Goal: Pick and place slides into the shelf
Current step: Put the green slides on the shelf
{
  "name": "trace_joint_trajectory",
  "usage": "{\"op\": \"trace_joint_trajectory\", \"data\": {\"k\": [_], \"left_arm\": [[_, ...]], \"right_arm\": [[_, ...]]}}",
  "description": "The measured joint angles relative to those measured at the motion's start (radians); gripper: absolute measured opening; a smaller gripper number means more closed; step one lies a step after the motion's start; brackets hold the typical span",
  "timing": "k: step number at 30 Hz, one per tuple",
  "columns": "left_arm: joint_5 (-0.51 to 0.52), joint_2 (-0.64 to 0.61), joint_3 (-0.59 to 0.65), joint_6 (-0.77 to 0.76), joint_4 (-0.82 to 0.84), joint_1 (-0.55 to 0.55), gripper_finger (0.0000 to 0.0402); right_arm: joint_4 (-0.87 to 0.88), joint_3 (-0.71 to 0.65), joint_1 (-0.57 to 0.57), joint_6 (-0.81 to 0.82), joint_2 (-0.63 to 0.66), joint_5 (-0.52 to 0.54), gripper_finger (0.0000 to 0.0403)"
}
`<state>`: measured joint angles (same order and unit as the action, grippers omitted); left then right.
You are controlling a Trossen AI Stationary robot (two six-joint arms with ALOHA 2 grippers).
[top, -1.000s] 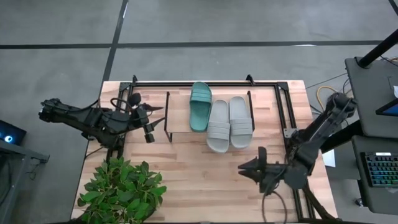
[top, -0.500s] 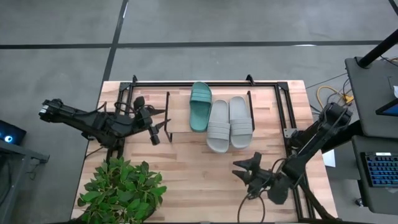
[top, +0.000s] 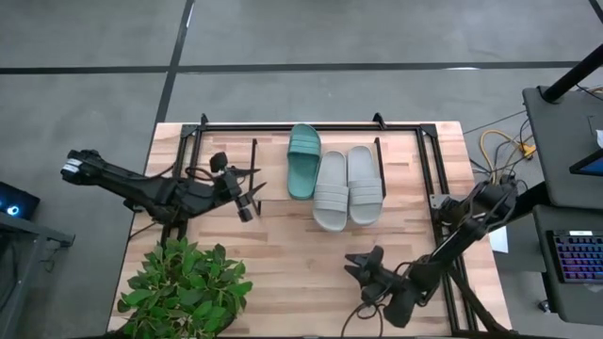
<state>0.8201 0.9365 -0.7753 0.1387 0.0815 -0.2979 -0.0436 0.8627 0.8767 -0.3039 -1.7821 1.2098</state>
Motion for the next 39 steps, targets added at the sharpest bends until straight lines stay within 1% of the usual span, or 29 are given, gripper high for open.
{"op": "trace_joint_trajectory", "data": {"k": [6, 8, 11, 13, 14, 18, 24, 33, 39], "left_arm": [[-0.001, -0.003, 0.0, 0.0, 0.002, -0.005, 0.0162], [-0.001, -0.003, 0.0, 0.0, 0.005, -0.006, 0.0162], [-0.002, -0.003, 0.0, 0.0, 0.005, -0.006, 0.0162], [-0.002, -0.004, 0.0, 0.0, 0.005, -0.006, 0.0162], [-0.002, -0.004, 0.0, 0.0, 0.006, -0.006, 0.0162], [-0.002, -0.004, 0.0, 0.0, 0.006, -0.006, 0.0162], [-0.002, -0.004, 0.0, 0.0, 0.005, -0.006, 0.0162], [-0.003, -0.004, 0.008, 0.0, 0.006, -0.006, 0.0162], [-0.003, -0.004, 0.01, 0.0, 0.005, -0.006, 0.0162]], "right_arm": [[0.077, -0.002, -0.021, 0.181, -0.045, 0.015, 0.0235], [0.076, -0.001, -0.023, 0.212, -0.055, 0.051, 0.0235], [0.071, 0.006, -0.022, 0.285, -0.066, 0.139, 0.0234], [0.065, 0.018, -0.022, 0.398, -0.067, 0.198, 0.0231], [0.061, 0.026, -0.022, 0.463, -0.067, 0.206, 0.0229], [0.059, 0.051, -0.024, 0.703, -0.068, 0.205, 0.0225], [0.062, 0.048, -0.027, 0.886, -0.102, 0.134, 0.0224], [0.083, 0.048, -0.033, 0.906, -0.242, 0.072, 0.0224], [0.077, 0.053, -0.056, 0.921, -0.284, 0.096, 0.0223]]}}
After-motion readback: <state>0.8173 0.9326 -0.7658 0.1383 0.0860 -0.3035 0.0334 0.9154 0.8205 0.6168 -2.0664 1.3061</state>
